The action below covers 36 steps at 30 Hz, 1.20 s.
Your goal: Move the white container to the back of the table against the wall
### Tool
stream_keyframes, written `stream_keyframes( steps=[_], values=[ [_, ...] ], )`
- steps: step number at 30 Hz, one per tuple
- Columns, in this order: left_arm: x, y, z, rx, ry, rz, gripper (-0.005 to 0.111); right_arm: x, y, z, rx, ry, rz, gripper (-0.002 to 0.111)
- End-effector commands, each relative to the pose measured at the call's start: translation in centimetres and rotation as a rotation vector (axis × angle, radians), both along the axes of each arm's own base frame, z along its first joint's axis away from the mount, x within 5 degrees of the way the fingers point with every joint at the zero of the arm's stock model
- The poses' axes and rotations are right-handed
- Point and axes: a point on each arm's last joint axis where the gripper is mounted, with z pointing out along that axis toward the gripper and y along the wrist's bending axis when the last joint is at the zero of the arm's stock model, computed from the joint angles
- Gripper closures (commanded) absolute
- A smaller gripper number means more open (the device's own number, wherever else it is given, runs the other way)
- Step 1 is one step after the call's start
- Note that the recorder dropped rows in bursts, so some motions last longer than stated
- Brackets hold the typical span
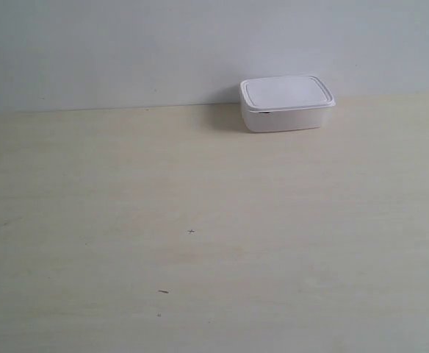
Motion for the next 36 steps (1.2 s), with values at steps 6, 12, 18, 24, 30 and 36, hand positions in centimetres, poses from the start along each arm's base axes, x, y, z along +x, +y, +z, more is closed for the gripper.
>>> stream_keyframes(
  steps=[6,12,18,24,30,36],
  values=[
    [-2.6,2.2,-3.8,-0.076,-0.076,0.072,0.107,0.1,0.0,-0.1,0.001,0.005,0.004,0.108],
    [-3.3,3.1,-3.7,-0.066,-0.167,0.161,0.107,0.0,0.0,0.0,0.003,-0.003,0.004,0.108],
    [-4.1,3.8,-3.4,-0.036,-0.307,0.263,0.107,1.2,-0.3,-1.7,-0.241,-0.085,-0.117,0.108],
    [-3.9,4.1,-4.8,0.073,-0.305,0.344,0.107,2.9,0.2,-5.7,-0.268,-0.051,-0.094,0.108],
    [-3.4,4.0,-6.6,0.096,-0.250,0.339,0.107,3.7,0.4,-8.7,-0.272,0.021,-0.077,0.108],
    [-3.1,3.9,-8.0,0.114,-0.205,0.334,0.107,4.0,0.4,-10.3,-0.282,0.067,-0.070,0.108]
  ],
)
